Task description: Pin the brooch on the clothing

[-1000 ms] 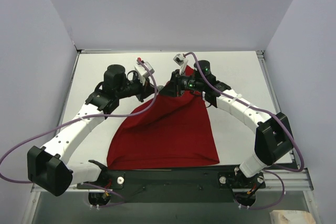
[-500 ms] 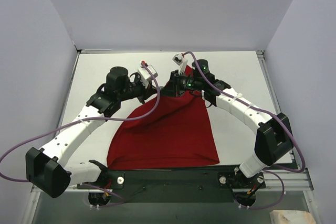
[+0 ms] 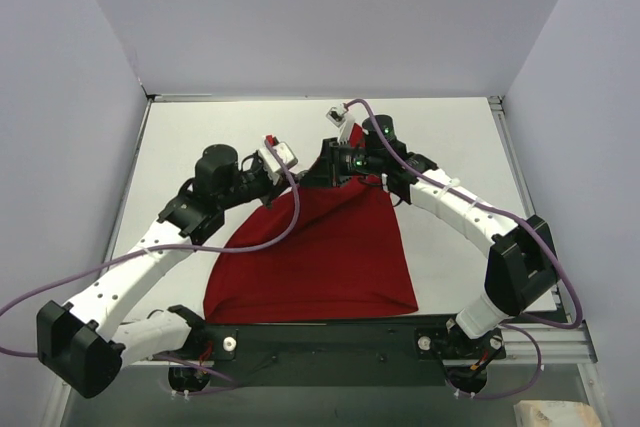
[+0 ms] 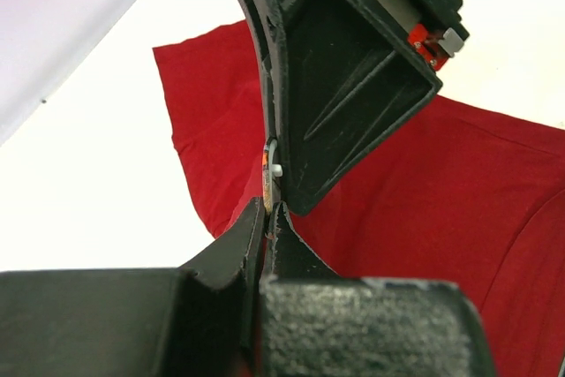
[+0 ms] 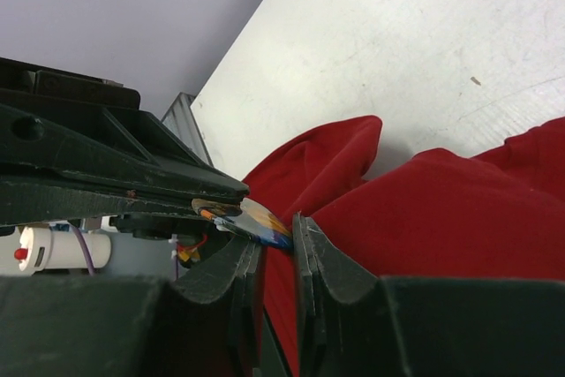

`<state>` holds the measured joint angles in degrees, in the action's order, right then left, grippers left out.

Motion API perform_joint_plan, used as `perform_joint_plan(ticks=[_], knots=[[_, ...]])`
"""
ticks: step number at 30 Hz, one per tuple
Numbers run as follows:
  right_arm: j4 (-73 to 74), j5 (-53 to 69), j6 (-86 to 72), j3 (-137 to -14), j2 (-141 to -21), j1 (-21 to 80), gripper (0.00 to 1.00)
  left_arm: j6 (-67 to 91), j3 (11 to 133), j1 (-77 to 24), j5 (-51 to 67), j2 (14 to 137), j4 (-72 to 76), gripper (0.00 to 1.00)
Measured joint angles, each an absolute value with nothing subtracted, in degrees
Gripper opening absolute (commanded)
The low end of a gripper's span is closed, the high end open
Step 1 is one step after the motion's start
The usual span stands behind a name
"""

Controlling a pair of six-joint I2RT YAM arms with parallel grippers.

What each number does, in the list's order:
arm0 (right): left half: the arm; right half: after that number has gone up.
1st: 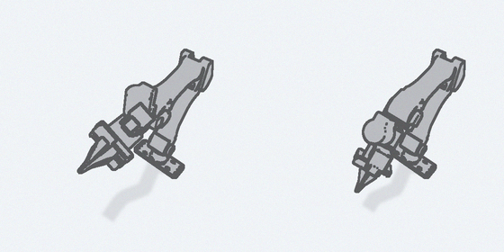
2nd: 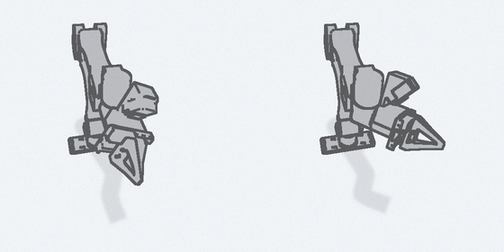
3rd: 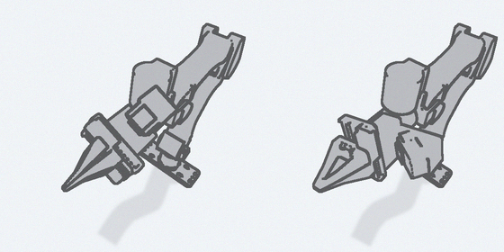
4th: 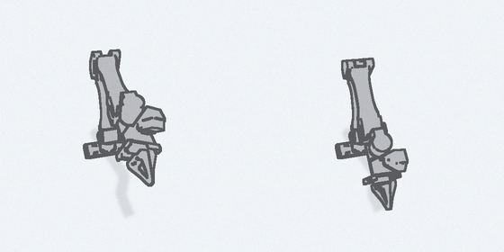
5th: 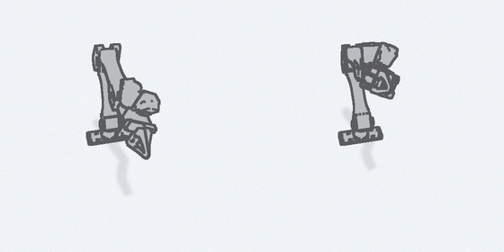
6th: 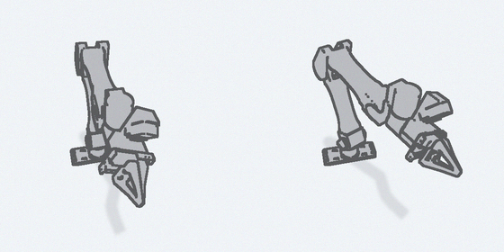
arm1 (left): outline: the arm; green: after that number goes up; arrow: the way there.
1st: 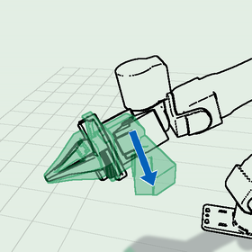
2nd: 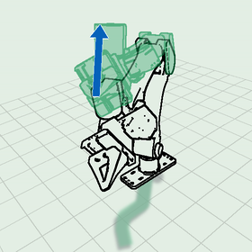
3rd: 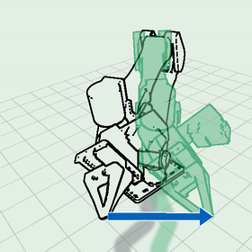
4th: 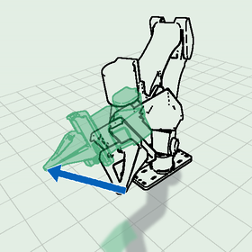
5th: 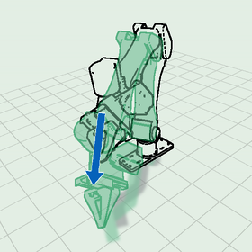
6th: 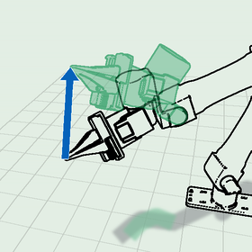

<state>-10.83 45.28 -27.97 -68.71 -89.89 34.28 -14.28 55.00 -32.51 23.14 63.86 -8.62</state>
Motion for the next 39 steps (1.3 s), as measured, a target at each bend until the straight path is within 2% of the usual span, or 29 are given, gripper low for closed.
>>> perform_joint_plan(ticks=[8,25,28,31,33,34,36,37,39], knots=[[-12.73,46.13,-30.30,-68.66,-89.76,34.59,0.00,-15.27,50.54,-33.47,20.64,59.20,-4.38,0.00],[-26.06,47.99,-41.06,-62.83,-89.23,33.69,0.01,-14.85,44.80,-34.96,16.16,55.24,3.64,0.00],[-28.82,48.10,-42.04,-61.82,-89.01,33.52,0.18,-14.09,44.80,-35.18,15.20,55.18,4.23,0.00],[-30.65,47.99,-42.39,-61.04,-88.71,33.39,0.40,-13.43,44.80,-35.22,14.83,55.18,4.71,0.00],[-32.01,47.68,-42.33,-60.31,-88.44,32.93,0.49,-12.75,44.80,-35.22,14.72,55.16,4.91,0.00],[-32.77,47.46,-42.13,-60.05,-88.29,32.67,0.59,-12.49,44.80,-35.24,14.55,55.18,4.93,0.00],[-33.58,46.54,-41.69,-59.18,-87.79,32.34,0.66,-11.99,44.82,-35.29,14.37,55.18,5.52,0.00],[-34.09,46.17,-41.50,-58.48,-87.37,32.16,0.73,-11.68,44.82,-35.31,14.15,55.18,5.76,0.00],[-35.16,45.12,-41.04,-57.19,-86.19,31.86,0.77,-11.07,44.82,-35.35,14.06,55.33,5.67,0.00]])
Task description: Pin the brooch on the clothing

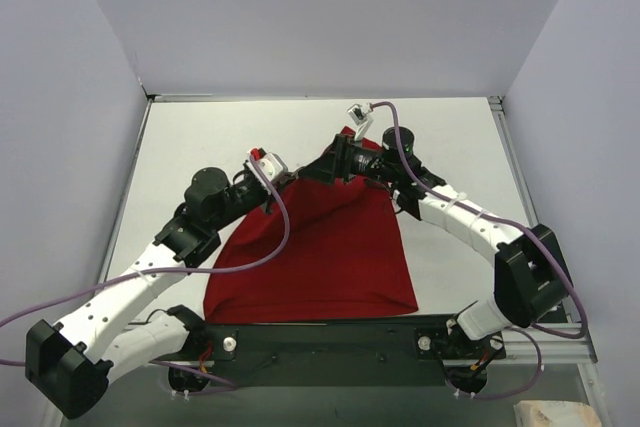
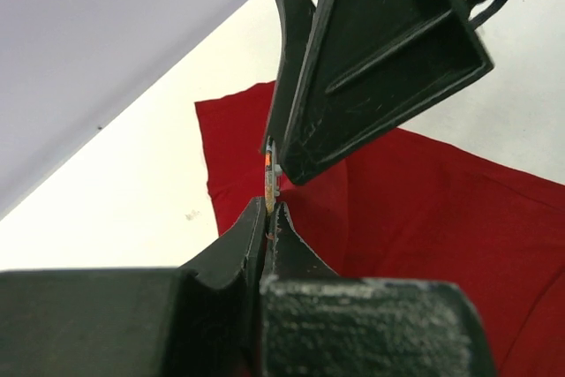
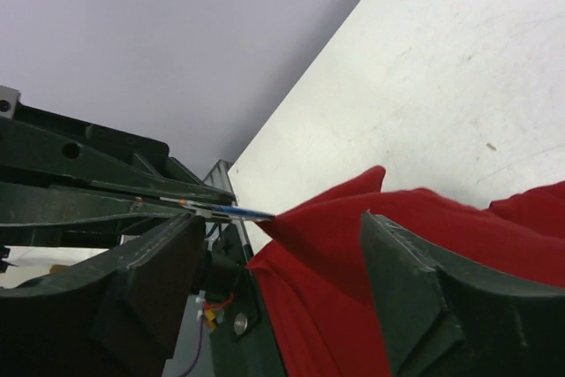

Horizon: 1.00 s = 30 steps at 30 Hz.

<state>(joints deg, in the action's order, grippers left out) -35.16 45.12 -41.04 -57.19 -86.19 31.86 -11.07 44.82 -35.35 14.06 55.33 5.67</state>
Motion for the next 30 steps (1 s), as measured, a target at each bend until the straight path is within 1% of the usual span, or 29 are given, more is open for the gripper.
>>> perform_joint_plan(ticks=[1,3,4,8,14,22,27,28,30], knots=[[-35.81,44.64,-40.95,-56.75,-85.65,31.81,0.82,-10.87,44.82,-35.38,14.09,55.46,5.56,0.00],[-37.12,43.20,-40.62,-56.10,-84.18,31.77,0.84,-10.44,44.84,-35.57,14.28,56.18,5.21,0.00],[-37.82,42.50,-40.45,-55.88,-83.40,31.66,0.87,-10.22,44.84,-35.64,14.37,56.86,5.10,0.00],[-39.24,40.47,-39.22,-54.96,-79.81,31.03,0.91,-9.50,45.65,-35.44,13.02,60.20,4.21,0.00],[-38.09,38.11,-36.84,-53.21,-76.36,29.61,0.95,-9.04,52.27,-33.45,4.67,67.53,1.72,0.00],[-29.98,32.97,-32.18,-50.61,-73.06,27.62,0.99,-9.58,60.64,-32.36,-12.60,75.29,-1.63,0.00],[-20.99,26.94,-28.47,-49.80,-70.89,26.72,1.00,-9.69,62.19,-32.18,-20.25,80.38,-3.84,0.00],[-19.42,25.61,-28.12,-49.67,-70.61,26.52,1.00,-9.63,62.19,-32.14,-21.10,81.49,-4.62,0.01],[-14.46,21.87,-27.35,-49.63,-70.02,25.76,1.00,-9.15,62.19,-32.12,-22.22,83.50,-6.11,0.06]])
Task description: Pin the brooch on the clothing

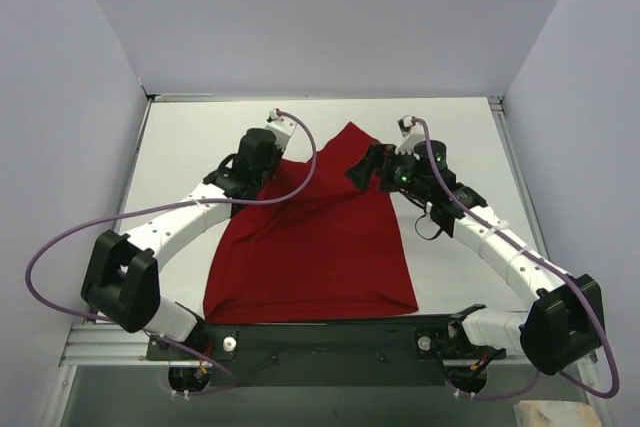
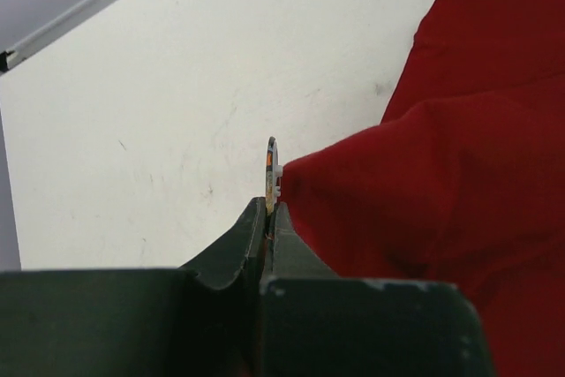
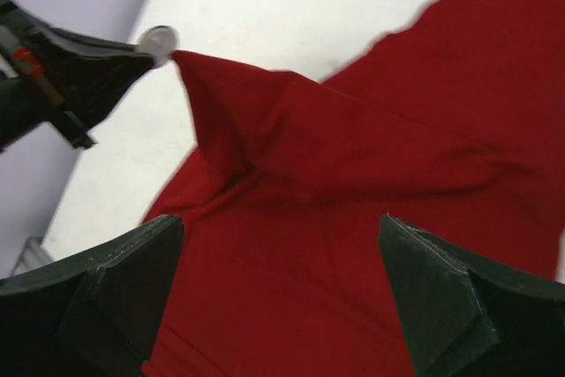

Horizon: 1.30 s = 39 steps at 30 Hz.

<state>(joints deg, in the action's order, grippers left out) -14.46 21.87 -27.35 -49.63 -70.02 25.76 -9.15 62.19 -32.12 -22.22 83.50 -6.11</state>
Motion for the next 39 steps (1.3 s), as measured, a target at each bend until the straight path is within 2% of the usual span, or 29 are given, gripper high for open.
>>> perform_joint_plan(ticks=[1,2,4,5,8,16,24,31,37,39], knots=[[-12.36,20.12,-27.11,-49.60,-69.87,25.32,1.00,-8.84,62.19,-32.14,-22.50,84.40,-6.92,0.14],[-9.74,18.13,-27.00,-49.58,-69.73,24.69,1.00,-8.29,62.19,-32.14,-22.81,85.23,-7.79,0.34],[-6.57,15.66,-26.96,-49.25,-69.52,23.77,1.00,-7.55,62.19,-32.14,-23.29,86.02,-9.06,0.57],[-4.93,14.50,-27.00,-48.86,-69.23,23.24,1.00,-6.98,62.19,-32.14,-23.46,86.17,-9.56,0.74],[-0.32,11.62,-27.42,-47.55,-67.92,22.04,1.00,-4.95,62.19,-32.14,-24.05,86.06,-10.68,0.87],[9.96,5.67,-28.93,-44.31,-63.16,19.57,1.00,6.87,60.71,-30.65,-24.34,79.11,-16.49,0.95],[21.43,3.36,-33.21,-38.61,-59.24,18.39,0.95,24.56,55.61,-18.13,-12.62,72.29,-28.69,0.95],[27.64,6.46,-37.76,-32.01,-57.19,18.39,0.89,34.24,47.94,-17.65,-8.29,72.29,-40.03,0.97],[29.80,12.60,-40.45,-26.92,-56.07,18.48,0.80,41.12,46.39,-16.36,-9.23,72.29,-49.30,0.97],[30.33,14.41,-40.77,-25.80,-56.07,18.74,0.64,43.00,46.39,-15.57,-9.37,72.29,-51.22,0.97]])
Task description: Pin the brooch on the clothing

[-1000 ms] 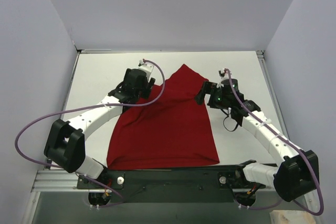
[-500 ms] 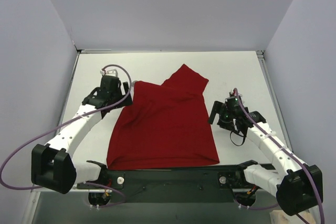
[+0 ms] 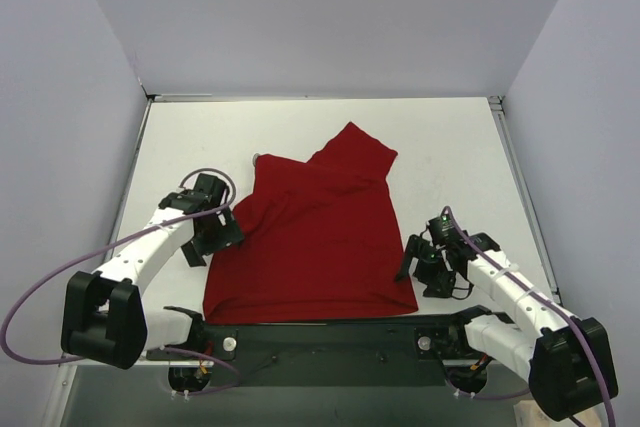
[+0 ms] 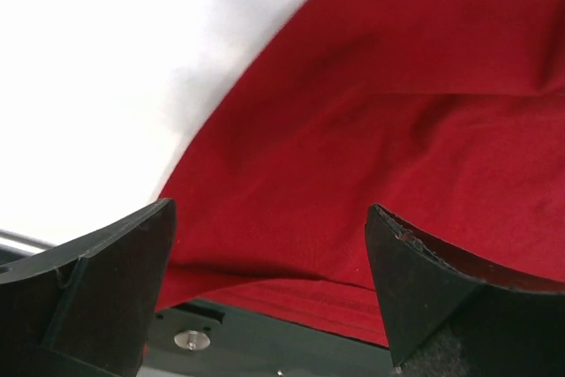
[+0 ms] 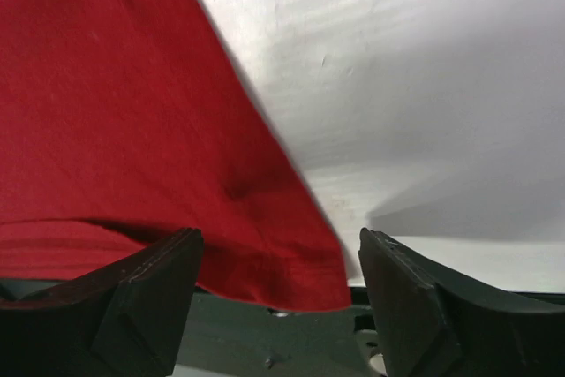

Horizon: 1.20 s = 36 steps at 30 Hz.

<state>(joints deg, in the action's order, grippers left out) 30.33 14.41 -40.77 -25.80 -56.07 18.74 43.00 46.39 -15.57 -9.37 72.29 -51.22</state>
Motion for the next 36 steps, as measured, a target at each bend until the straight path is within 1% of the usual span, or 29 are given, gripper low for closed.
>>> perform_joint_plan(ticks=[1,6,9,10,12,13,17,21,25,28,30,33,36], knots=[[30.70,15.44,-41.01,-25.28,-56.07,18.87,0.58,44.25,46.37,-14.72,-9.21,72.29,-52.47,0.97],[30.96,18.61,-40.88,-23.59,-56.38,20.03,0.55,47.44,45.74,-12.29,-7.77,72.29,-55.31,0.97],[31.00,20.03,-40.66,-23.14,-57.52,21.10,0.33,48.40,45.41,-11.29,-7.01,72.27,-57.14,0.97],[30.96,20.18,-40.49,-23.14,-57.91,21.41,0.19,48.53,45.41,-10.79,-6.68,72.20,-57.67,0.97],[30.81,20.60,-40.10,-23.14,-59.09,21.87,0.10,48.75,45.41,-9.58,-5.56,71.72,-58.37,0.97],[30.63,20.84,-39.94,-23.14,-59.66,21.91,0.00,48.77,45.41,-8.95,-5.02,71.33,-58.65,0.97],[30.50,20.60,-39.24,-24.58,-61.84,21.93,0.00,48.73,45.34,-7.07,-2.50,69.71,-59.75,0.97],[30.17,19.57,-38.26,-28.84,-62.70,19.90,0.00,48.40,45.32,-6.83,-0.64,69.60,-60.77,0.97],[28.64,18.74,-36.47,-33.41,-62.74,12.36,0.00,47.94,43.97,-6.76,2.11,69.60,-61.04,0.97],[27.22,18.28,-35.20,-35.05,-62.74,4.51,0.00,47.79,41.50,-6.79,3.57,69.43,-61.19,0.94],[26.81,17.43,-34.54,-35.59,-62.74,0.99,0.00,47.72,39.83,-6.92,4.58,68.97,-61.52,0.91],[26.22,17.41,-34.33,-36.40,-62.74,-1.96,0.00,47.90,37.47,-8.38,6.74,67.51,-61.10,0.88],[24.75,18.02,-34.48,-36.69,-62.76,-2.24,0.00,49.54,35.42,-13.23,8.97,66.65,-60.01,0.86]])
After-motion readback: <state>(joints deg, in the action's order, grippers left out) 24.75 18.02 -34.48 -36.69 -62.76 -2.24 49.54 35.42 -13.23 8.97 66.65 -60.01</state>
